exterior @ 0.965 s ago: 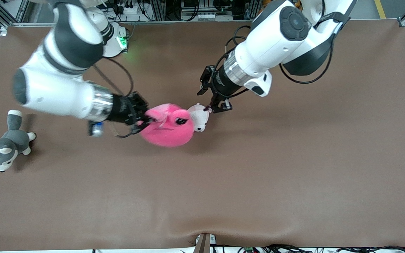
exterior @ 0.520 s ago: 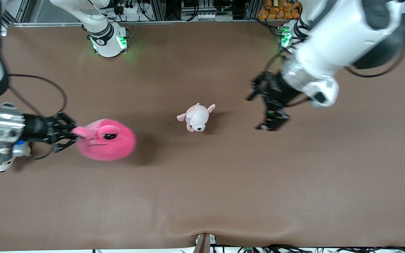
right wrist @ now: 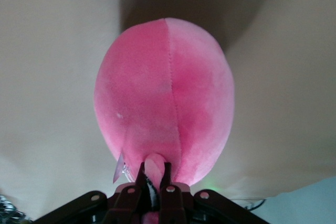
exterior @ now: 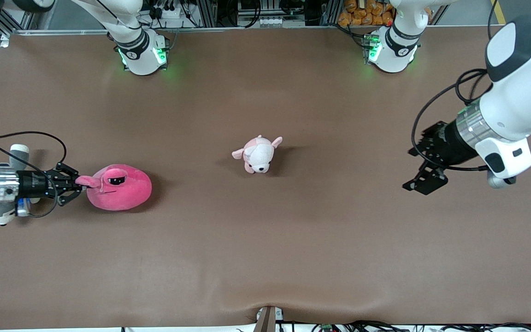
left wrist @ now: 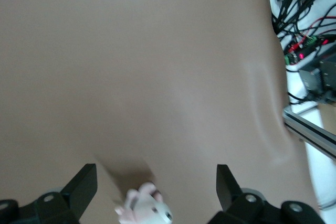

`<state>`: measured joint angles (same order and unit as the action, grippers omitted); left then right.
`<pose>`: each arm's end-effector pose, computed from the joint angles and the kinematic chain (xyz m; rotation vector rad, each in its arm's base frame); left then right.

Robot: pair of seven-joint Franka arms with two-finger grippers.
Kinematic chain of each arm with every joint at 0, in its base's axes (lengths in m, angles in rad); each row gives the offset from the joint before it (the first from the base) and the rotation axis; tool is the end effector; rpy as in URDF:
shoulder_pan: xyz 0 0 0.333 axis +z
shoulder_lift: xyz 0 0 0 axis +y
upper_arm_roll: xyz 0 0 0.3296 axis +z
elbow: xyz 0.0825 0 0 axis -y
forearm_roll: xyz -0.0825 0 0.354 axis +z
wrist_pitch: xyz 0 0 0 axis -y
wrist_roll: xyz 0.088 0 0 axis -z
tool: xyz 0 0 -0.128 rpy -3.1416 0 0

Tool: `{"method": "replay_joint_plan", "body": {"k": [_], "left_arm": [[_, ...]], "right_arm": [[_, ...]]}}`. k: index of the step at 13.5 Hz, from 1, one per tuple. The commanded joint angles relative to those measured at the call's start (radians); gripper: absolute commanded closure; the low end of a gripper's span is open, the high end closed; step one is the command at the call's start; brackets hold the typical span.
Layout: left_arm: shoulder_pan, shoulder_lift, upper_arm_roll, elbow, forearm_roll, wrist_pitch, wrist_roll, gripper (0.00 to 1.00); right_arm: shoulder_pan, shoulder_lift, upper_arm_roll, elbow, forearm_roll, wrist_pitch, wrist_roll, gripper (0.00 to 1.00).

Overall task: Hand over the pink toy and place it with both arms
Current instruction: 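Lower the pink plush beside the grey cat and open the right gripper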

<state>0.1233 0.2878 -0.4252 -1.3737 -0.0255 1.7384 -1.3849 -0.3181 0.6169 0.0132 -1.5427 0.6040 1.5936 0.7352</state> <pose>0.6063 -0.1525 0.5689 2.5266 1.5621 -0.0566 0.6091 -0.1179 0.2900 -2.0700 1.4704 0.8882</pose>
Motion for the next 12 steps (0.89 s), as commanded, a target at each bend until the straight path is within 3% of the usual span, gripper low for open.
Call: {"method": "replay_joint_plan", "body": {"k": [1,2,5,8,11,12], "left_arm": [[0.009,-0.009,-0.007,-0.004,0.062,-0.036,0.082,0.0],[0.016,-0.012,-0.007,-0.004,0.064,-0.037,0.104,0.0],[0.047,-0.013,-0.007,-0.004,0.065,-0.039,0.203,0.0],[0.091,-0.024,-0.007,-0.002,0.065,-0.059,0.447,0.0],[0.101,-0.033,-0.006,-0.001,0.079,-0.123,0.538,0.0],[0.101,-0.035,-0.006,0.001,0.108,-0.135,0.588,0.0]], "right_arm": [[-0.058,0.035,0.022,-0.024,-0.004,-0.006,-0.114,0.77],[-0.056,0.034,0.021,-0.014,-0.012,-0.007,-0.128,0.01],[-0.056,0.021,0.021,0.135,-0.087,-0.085,-0.126,0.0],[-0.058,0.024,0.021,0.411,-0.159,-0.252,-0.152,0.0],[-0.032,-0.035,0.025,0.486,-0.182,-0.345,-0.221,0.0],[0.009,-0.076,0.027,0.487,-0.25,-0.351,-0.224,0.0]]}}
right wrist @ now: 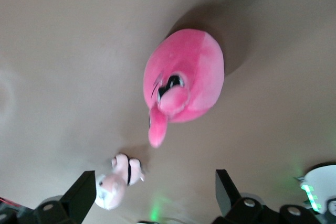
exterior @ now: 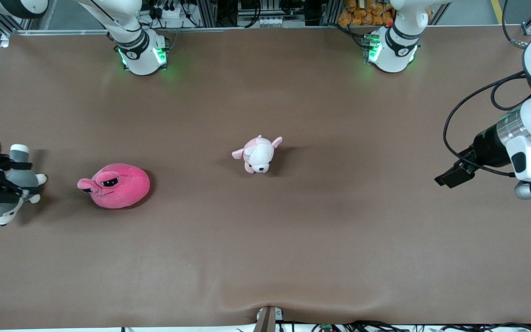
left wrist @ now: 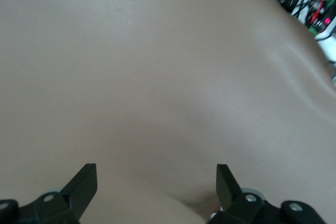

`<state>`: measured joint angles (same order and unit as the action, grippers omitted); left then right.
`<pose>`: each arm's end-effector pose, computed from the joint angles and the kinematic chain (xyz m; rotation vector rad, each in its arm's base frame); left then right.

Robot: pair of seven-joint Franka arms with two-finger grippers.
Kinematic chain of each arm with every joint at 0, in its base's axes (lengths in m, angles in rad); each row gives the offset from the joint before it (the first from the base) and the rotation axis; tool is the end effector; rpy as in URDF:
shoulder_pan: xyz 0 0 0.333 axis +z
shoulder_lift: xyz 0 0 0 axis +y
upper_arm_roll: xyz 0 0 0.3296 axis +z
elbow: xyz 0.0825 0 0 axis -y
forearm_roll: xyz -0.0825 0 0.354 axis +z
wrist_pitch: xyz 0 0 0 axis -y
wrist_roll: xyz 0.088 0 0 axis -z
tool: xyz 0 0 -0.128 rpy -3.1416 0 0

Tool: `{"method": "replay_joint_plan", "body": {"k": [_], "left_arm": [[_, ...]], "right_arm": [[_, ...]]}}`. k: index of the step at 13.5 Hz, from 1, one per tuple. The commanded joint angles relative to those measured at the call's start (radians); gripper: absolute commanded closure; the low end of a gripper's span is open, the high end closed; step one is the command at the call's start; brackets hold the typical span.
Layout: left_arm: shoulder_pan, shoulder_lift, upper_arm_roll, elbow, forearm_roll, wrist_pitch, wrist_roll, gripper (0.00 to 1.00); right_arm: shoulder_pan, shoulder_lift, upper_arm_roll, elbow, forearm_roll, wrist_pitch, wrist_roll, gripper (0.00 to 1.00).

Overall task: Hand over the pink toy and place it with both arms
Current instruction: 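Lower the pink plush beside the grey cat and open the right gripper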

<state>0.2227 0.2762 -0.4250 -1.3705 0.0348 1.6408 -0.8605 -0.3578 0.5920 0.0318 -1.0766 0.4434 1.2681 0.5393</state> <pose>0.6054 -0.0839 0.5670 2.8940 1.0097 -0.0363 0.6301 -0.1521 0.4714 -2.4391 1.0600 0.6026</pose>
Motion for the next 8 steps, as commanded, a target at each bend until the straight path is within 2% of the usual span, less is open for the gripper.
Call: {"method": "replay_joint_plan", "body": {"k": [1,5,6,8], "left_arm": [[0.001,-0.032,-0.008,-0.002,0.081,-0.045,0.124,0.0],[0.043,-0.087,-0.012,-0.005,0.097,-0.047,0.251,0.0],[0.041,-0.095,-0.002,-0.009,0.086,-0.052,0.286,0.0],[-0.017,-0.127,0.087,-0.028,0.085,-0.059,0.383,0.0]], "right_arm": [[0.092,-0.087,0.01,0.023,-0.144,-0.027,-0.038,0.0],[0.117,-0.239,0.008,0.021,-0.185,-0.122,-0.275,0.0],[0.129,-0.267,0.01,0.021,-0.233,-0.145,-0.341,0.0],[0.187,-0.357,0.011,0.012,-0.371,-0.17,-0.543,0.0]]}}
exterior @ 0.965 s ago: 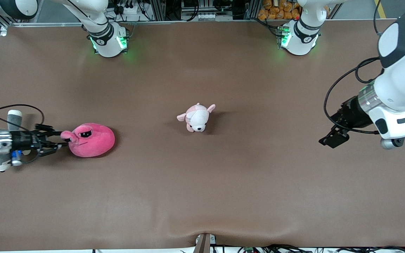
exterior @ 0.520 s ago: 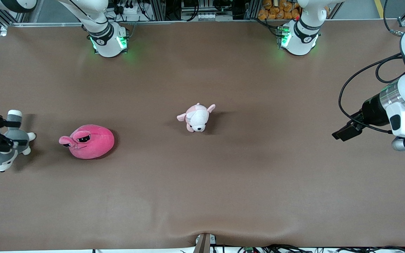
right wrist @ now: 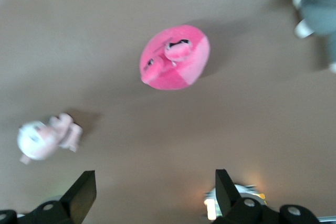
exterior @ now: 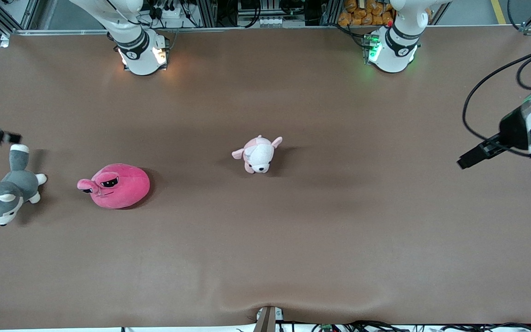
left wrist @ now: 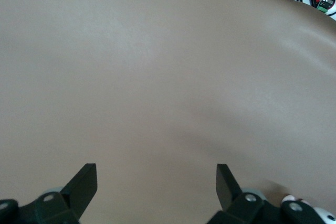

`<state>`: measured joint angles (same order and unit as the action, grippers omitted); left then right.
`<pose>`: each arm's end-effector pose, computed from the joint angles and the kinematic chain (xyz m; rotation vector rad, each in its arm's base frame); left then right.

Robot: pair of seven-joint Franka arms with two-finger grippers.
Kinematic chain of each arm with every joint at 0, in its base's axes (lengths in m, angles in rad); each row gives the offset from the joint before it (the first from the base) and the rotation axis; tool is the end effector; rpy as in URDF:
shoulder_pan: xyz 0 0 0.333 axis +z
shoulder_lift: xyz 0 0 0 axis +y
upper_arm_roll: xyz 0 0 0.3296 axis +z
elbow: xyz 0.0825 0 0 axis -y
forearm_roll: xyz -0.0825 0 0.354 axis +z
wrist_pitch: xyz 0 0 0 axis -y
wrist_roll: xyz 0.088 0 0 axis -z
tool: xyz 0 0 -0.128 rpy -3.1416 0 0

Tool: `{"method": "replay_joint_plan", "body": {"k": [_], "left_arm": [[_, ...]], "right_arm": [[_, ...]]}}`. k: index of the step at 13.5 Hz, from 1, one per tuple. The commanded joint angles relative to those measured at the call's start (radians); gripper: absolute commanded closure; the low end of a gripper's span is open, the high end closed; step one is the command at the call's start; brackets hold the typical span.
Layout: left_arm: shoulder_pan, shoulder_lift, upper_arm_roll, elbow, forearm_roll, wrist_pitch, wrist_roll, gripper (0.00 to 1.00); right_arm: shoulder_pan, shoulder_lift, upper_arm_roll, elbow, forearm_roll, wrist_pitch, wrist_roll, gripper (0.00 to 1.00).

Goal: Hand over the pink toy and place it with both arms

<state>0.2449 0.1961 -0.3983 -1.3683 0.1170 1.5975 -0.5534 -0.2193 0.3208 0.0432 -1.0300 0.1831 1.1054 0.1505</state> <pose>0.5856 -0.0505 0.6077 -3.0530 -0.6322 -0.0924 0.5586 -0.0764 0.6350 -2.9050 0.3871 0.3565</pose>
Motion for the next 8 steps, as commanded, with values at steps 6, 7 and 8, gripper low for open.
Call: {"method": "replay_joint_plan", "body": {"k": [6,7,8], "left_arm": [[-0.237,-0.164,0.309,-0.164,-0.054,-0.01,0.148,0.0],[-0.237,-0.182,0.309,-0.187,-0.059,-0.008,0.164,0.0],[-0.237,-0.205,0.309,-0.215,-0.062,-0.002,0.176,0.0]], "right_arm": [[0.141,-0.348,0.0,-0.331,-0.235,0.074,-0.229,0.0],[0.143,-0.411,-0.002,-0.431,-0.238,0.138,-0.23,0.0],[0.143,-0.472,-0.002,-0.531,-0.238,0.198,-0.23,0.0]]}}
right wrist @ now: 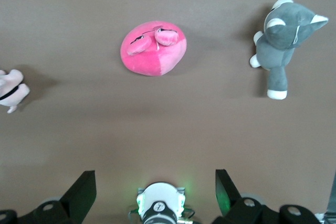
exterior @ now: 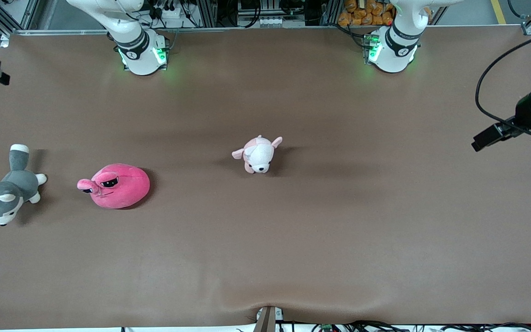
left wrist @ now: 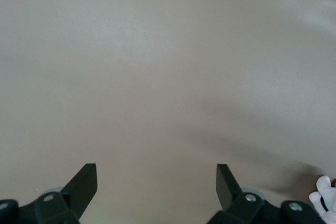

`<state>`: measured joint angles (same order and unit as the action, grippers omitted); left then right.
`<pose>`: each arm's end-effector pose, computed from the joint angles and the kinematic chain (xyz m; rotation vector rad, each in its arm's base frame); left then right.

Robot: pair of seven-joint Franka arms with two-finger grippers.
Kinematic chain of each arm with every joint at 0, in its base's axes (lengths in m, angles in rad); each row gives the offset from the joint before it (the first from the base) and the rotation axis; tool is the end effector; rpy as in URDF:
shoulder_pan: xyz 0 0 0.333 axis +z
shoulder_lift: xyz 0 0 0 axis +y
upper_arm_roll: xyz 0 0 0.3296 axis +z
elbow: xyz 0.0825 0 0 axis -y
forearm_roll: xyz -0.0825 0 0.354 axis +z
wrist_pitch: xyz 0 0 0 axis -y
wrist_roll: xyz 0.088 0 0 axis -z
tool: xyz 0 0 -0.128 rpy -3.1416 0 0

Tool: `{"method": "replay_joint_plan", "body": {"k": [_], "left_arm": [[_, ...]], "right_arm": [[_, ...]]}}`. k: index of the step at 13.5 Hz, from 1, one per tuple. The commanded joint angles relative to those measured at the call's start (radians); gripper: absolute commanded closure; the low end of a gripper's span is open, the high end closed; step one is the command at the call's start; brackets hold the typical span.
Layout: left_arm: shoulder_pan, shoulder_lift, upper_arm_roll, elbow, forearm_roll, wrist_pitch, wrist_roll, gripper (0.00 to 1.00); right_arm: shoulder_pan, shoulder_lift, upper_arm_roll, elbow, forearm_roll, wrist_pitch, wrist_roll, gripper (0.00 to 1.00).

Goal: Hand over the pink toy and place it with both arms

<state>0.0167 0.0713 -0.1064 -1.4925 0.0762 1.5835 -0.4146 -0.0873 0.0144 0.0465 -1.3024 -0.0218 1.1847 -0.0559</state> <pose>0.5484 -0.0373 0.6151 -3.0390 -0.4983 -0.0563 0.4790 -0.0231 0.6917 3.1210 0.0129 -0.2077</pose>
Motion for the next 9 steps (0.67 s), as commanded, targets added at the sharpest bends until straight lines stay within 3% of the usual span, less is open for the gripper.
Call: {"method": "replay_joint_plan", "body": {"k": [1,3,9], "left_arm": [[-0.009,-0.1,0.017,-0.109,-0.024,0.015,0.051,0.0],[-0.006,-0.148,0.017,-0.146,-0.027,0.013,0.094,0.0],[-0.009,-0.165,0.011,-0.143,-0.027,-0.026,0.114,0.0]], "right_arm": [[0.011,-0.213,-0.005,-0.347,-0.032,0.178,-0.024,0.0],[0.011,-0.249,-0.005,-0.426,-0.029,0.245,-0.022,0.0],[0.012,-0.218,-0.005,-0.381,-0.02,0.253,-0.015,0.0]]}}
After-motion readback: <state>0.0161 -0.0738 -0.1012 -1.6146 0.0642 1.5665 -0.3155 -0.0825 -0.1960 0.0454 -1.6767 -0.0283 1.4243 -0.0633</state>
